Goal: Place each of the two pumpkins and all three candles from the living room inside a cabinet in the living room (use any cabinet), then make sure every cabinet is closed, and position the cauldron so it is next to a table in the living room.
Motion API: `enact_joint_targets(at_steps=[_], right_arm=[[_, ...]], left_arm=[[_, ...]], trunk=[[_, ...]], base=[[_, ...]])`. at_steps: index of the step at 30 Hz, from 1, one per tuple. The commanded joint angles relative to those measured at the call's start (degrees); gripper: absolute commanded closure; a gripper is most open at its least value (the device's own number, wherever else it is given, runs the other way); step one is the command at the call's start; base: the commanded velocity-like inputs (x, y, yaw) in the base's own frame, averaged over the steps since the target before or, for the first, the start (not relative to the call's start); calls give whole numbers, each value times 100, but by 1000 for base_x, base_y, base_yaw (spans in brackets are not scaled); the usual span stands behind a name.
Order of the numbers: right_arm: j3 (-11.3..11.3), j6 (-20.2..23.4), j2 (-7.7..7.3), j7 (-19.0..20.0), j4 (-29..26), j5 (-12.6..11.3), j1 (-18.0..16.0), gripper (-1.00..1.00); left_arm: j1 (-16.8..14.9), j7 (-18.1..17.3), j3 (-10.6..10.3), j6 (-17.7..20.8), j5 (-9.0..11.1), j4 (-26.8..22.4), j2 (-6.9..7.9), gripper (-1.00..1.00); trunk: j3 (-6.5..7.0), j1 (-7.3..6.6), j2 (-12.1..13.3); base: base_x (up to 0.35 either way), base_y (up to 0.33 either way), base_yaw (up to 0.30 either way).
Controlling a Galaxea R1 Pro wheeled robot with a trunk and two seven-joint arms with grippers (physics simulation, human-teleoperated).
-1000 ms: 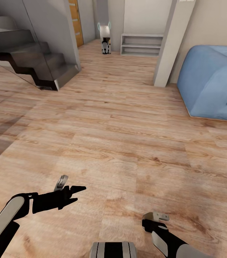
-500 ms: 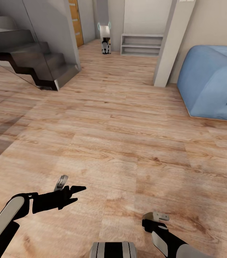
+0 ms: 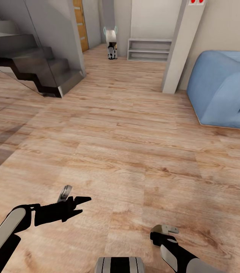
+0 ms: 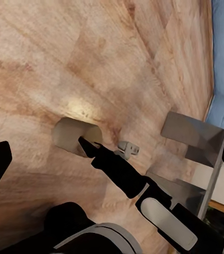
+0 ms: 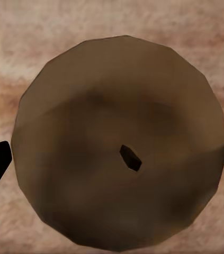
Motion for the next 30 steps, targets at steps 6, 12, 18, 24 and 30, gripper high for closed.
enact_joint_targets(at_steps=[6,12,18,24,30], right_arm=[[47,-8,-2,-34,-5,-60,-3,100],[47,-8,-2,-33,-5,-60,-3,100],[47,-8,-10,-30,-12,-60,-3,100],[45,-7,-11,-32,-13,-60,-3,100],[39,-8,-11,-31,-13,-60,-3,100]], left_arm=[[-3,57,-5,3,67,-4,4,-100],[-3,57,-5,3,68,-4,4,-100],[-3,57,-5,3,68,-4,4,-100],[-3,58,-15,3,68,-4,1,-100],[-3,119,-54,-11,11,5,-27,-100]], trunk=[[-3,-1,-1],[-3,-1,-1],[130,-16,7],[263,-32,15],[396,-47,23]], base=[[0,0,0],[0,0,0],[0,0,0],[0,0,0],[0,0,0]])
